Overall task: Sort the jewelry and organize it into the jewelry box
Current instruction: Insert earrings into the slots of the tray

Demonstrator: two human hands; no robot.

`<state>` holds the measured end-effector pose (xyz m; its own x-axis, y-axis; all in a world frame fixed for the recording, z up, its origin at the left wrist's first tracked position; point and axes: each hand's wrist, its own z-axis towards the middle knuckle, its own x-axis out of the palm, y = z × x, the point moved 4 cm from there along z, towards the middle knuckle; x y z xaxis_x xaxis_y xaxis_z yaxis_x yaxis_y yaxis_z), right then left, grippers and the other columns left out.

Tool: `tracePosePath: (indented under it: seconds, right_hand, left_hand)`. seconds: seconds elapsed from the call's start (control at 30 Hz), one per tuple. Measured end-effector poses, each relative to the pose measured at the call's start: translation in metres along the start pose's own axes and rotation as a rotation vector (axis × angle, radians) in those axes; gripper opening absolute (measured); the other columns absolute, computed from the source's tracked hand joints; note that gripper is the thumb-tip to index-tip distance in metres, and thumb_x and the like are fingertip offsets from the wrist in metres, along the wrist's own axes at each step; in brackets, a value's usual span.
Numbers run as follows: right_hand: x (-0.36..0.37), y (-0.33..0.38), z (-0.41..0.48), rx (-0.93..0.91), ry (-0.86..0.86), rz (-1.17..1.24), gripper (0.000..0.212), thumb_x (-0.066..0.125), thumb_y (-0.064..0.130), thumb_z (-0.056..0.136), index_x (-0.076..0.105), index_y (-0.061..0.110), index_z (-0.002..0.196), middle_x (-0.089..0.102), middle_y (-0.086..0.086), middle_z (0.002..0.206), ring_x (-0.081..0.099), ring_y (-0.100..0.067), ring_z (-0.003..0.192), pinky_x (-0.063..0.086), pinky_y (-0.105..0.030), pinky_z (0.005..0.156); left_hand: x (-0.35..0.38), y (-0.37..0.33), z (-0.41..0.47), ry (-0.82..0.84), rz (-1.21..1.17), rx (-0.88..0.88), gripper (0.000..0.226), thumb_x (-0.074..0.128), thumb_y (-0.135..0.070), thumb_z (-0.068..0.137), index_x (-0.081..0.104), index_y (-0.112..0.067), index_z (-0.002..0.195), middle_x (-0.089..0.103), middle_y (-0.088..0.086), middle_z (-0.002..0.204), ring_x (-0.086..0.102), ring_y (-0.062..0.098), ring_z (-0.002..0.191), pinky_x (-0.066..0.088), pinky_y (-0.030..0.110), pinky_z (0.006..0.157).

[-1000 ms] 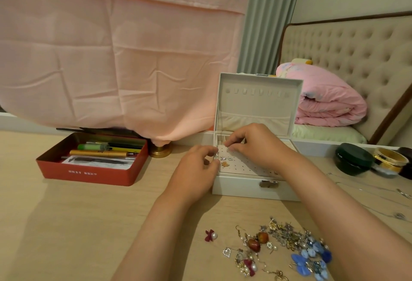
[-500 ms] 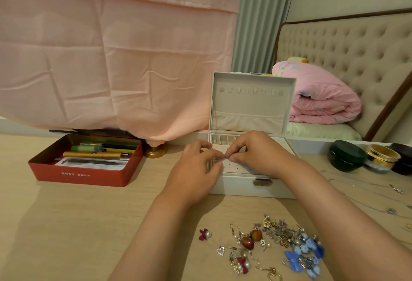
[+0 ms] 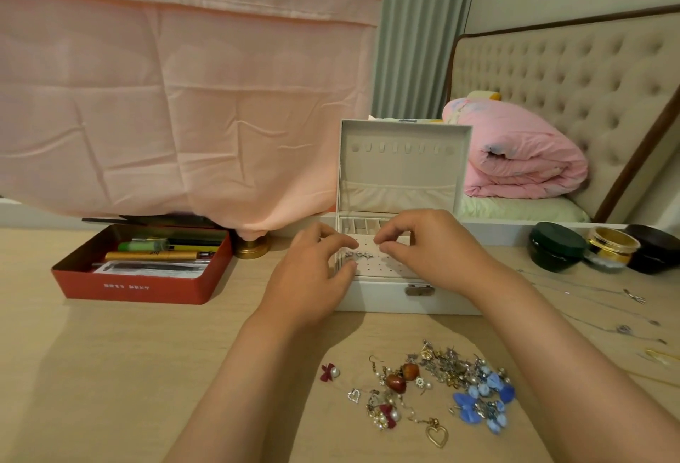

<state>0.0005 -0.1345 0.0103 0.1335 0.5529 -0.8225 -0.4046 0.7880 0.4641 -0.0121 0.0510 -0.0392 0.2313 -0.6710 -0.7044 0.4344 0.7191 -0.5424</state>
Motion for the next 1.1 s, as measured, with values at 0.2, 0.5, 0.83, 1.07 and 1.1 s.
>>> tracePosePath:
  seconds: [0.2, 0.5, 0.83, 1.07, 1.1]
  right_hand:
    - [0.001, 0.012, -0.052, -0.003, 0.354, -0.042, 0.01, 0.077, 0.029, 0.085, 0.078, 0.037, 0.092, 0.072, 0.021, 0.088, 0.065, 0.005, 0.081, 0.055, -0.026, 0.082]
    - [0.016, 0.005, -0.086, 0.095, 0.634, -0.14, 0.021, 0.085, 0.035, 0.078, 0.079, 0.032, 0.098, 0.074, 0.019, 0.088, 0.067, 0.001, 0.082, 0.057, -0.025, 0.081]
    - [0.004, -0.007, -0.076, 0.169, 0.492, 0.237, 0.007, 0.081, 0.024, 0.083, 0.078, 0.022, 0.089, 0.076, -0.003, 0.084, 0.065, -0.011, 0.058, 0.057, -0.028, 0.06]
    - [-0.005, -0.012, -0.063, 0.252, 0.21, 0.588, 0.012, 0.078, 0.013, 0.086, 0.075, 0.013, 0.098, 0.069, -0.002, 0.07, 0.056, -0.016, 0.05, 0.042, -0.02, 0.045]
    - [-0.005, -0.012, -0.061, 0.26, 0.184, 0.619, 0.012, 0.077, 0.012, 0.088, 0.075, 0.012, 0.099, 0.069, 0.001, 0.068, 0.056, -0.015, 0.05, 0.041, -0.02, 0.044]
  left_hand:
    - [-0.009, -0.039, -0.014, 0.096, 0.001, 0.026, 0.002, 0.061, -0.035, 0.087, 0.06, -0.035, 0.085, 0.06, -0.014, 0.071, 0.054, 0.003, 0.068, 0.046, 0.03, 0.063]
    - [0.019, -0.054, -0.038, 0.755, 0.042, -0.175, 0.011, 0.075, -0.033, 0.077, 0.071, -0.029, 0.085, 0.069, -0.015, 0.077, 0.062, 0.0, 0.066, 0.047, 0.019, 0.062]
    - [0.02, -0.052, -0.027, 0.667, -0.174, -0.213, 0.022, 0.082, -0.038, 0.076, 0.072, -0.023, 0.088, 0.076, -0.003, 0.083, 0.069, 0.012, 0.072, 0.057, 0.035, 0.082]
    - [0.008, -0.05, -0.013, 0.373, -0.483, -0.221, 0.014, 0.079, -0.018, 0.084, 0.068, -0.015, 0.093, 0.069, -0.005, 0.071, 0.063, 0.01, 0.062, 0.05, 0.023, 0.061]
    - [0.007, -0.05, -0.012, 0.343, -0.507, -0.226, 0.014, 0.078, -0.017, 0.085, 0.068, -0.014, 0.095, 0.07, -0.004, 0.072, 0.064, 0.01, 0.062, 0.047, 0.019, 0.057]
